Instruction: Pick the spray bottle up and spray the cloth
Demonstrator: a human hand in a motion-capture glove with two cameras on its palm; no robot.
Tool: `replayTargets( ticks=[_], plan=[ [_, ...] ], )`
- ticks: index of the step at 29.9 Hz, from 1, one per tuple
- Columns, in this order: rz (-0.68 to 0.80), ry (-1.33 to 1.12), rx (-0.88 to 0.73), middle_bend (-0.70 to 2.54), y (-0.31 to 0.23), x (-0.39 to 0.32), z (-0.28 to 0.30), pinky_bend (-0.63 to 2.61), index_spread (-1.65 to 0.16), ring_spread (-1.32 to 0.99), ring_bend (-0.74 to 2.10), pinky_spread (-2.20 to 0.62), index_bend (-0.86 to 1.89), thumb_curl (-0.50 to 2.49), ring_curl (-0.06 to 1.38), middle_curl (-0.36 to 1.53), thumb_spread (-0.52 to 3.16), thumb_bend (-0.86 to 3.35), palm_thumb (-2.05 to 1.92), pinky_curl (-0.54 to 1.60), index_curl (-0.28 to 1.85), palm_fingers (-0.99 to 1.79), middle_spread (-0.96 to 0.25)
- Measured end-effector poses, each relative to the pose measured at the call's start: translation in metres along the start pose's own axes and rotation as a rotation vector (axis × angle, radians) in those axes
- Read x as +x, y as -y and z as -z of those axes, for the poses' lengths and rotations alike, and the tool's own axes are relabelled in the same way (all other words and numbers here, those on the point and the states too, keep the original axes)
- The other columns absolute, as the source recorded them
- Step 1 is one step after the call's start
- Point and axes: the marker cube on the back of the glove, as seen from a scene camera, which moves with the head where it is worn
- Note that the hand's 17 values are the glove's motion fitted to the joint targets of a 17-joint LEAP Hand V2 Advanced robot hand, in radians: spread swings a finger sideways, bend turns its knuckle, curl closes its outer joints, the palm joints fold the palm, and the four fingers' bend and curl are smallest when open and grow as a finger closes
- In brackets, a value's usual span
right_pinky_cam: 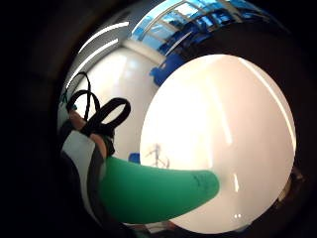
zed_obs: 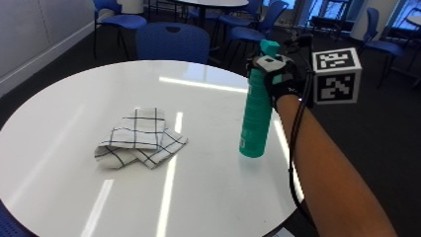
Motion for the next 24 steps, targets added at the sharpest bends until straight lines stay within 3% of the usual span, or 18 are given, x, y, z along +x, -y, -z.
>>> replayTargets(
  ticks=[8,14,21,24],
  plan=[
    [-0.034,-0.033,-0.467,0.51,-0.034,-0.052,-0.037,0.42,-0.27,-0.18,0.59,-0.2,0.22,0.67,0.45,0.5,0.49,-0.04,0.94,0.37,0.5,1.37,-0.15],
    [-0.1,-0.094,-0.629,0.52,-0.045,-0.061,-0.052,0.4,-0.27,-0.18,0.6,-0.19,0.23,0.67,0.45,0.5,0.49,-0.04,0.93,0.37,0.5,1.36,-0.15],
    [-0.162,-0.36,-1.029,0.51,-0.087,-0.078,-0.092,0.39,-0.27,-0.17,0.61,-0.18,0.23,0.68,0.45,0.5,0.5,-0.04,0.92,0.37,0.51,1.36,-0.15],
    [-0.183,-0.479,-1.126,0.51,-0.091,-0.08,-0.104,0.39,-0.27,-0.17,0.61,-0.18,0.23,0.68,0.45,0.5,0.5,-0.04,0.93,0.37,0.51,1.36,-0.16]
  ],
)
